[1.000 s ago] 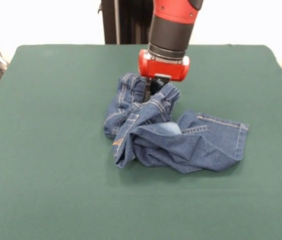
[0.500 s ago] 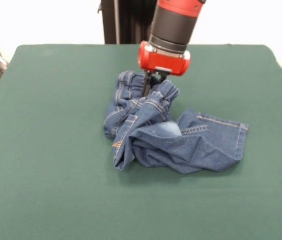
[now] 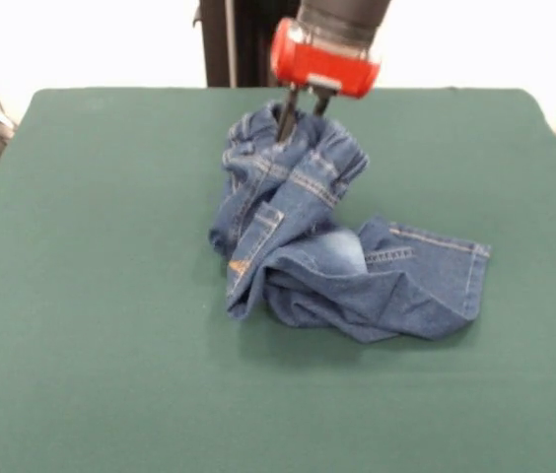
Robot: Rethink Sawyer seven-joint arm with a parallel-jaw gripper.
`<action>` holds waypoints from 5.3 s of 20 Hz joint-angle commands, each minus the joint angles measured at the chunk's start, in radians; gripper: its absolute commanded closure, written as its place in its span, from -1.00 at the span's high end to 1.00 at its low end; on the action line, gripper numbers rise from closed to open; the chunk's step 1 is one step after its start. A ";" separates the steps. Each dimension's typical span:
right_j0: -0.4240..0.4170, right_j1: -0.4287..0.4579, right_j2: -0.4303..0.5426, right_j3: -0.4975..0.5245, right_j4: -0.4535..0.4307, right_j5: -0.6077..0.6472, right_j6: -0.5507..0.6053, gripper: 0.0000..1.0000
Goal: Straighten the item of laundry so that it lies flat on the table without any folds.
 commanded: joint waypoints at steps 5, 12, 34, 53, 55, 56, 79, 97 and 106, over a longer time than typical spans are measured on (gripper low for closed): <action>0.116 -0.229 -0.099 -0.037 0.039 0.410 0.230 -1.00; 0.213 -0.270 -0.181 -0.112 0.037 0.584 0.300 -1.00; 0.457 -0.349 -0.204 -0.325 0.181 0.981 0.616 -1.00; 0.566 -0.297 -0.188 -0.496 0.202 1.137 0.920 -1.00; 0.589 -0.291 -0.198 -0.517 0.215 1.155 0.989 -1.00; 0.599 -0.288 -0.207 -0.532 0.215 1.175 1.021 -1.00; 0.795 -0.222 -0.326 -0.615 0.282 1.393 1.711 -1.00; 0.860 -0.070 -0.349 -0.710 0.474 1.465 2.240 -1.00; 0.818 -0.036 -0.309 -0.775 0.551 1.422 2.299 -1.00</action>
